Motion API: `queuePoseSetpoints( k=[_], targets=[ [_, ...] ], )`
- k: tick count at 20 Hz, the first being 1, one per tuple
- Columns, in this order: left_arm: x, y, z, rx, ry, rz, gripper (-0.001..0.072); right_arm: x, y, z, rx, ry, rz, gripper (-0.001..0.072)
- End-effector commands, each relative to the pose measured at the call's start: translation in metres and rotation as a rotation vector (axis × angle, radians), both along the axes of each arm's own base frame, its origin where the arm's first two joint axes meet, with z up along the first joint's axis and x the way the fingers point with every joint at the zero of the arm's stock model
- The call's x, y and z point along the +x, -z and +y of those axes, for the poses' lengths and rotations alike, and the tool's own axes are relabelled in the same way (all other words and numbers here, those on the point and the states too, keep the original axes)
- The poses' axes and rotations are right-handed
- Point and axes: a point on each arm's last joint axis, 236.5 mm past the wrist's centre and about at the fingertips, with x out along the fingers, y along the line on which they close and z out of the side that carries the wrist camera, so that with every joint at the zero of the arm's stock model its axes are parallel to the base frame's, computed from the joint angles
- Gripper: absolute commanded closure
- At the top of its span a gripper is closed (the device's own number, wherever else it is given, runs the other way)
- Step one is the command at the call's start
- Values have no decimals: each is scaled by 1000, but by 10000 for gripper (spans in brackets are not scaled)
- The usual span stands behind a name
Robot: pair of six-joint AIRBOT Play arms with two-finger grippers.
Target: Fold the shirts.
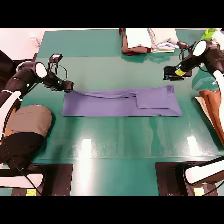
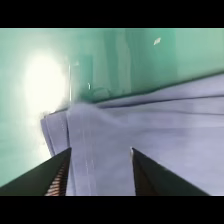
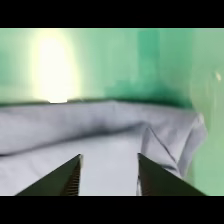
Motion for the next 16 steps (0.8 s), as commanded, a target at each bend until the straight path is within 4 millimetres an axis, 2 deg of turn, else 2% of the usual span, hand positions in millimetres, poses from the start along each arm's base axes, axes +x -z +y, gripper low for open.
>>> queuePoseSetpoints(
  k=[1,2,3,4,5,6,8,10,13,16],
  targets=[
    [-3,-22,-1,-5,-3,35,252,1,-22,-8,58,-17,-18,226],
    [-6,-28,-2,-5,1,47,353,-7,-24,-18,49,-22,-3,226],
    [-7,-34,-2,-3,9,53,520,-15,-23,-28,49,-6,13,226],
    [-8,-36,-6,-17,18,53,644,-25,-17,-41,53,24,35,211],
    [-9,-36,-10,-34,23,59,677,-37,-8,-51,59,52,67,115],
    [-11,-36,-14,-50,24,69,678,-51,6,-61,69,82,110,42],
    [-13,-37,-19,-74,24,78,678,-77,37,-74,92,131,200,37],
    [-14,-37,-20,-80,25,81,678,-93,65,-73,114,150,262,38],
    [-15,-38,-24,-99,25,83,678,-100,94,-62,113,145,284,39],
    [-15,-38,-24,-101,25,84,678,-98,105,-45,100,110,270,39]
  ],
)
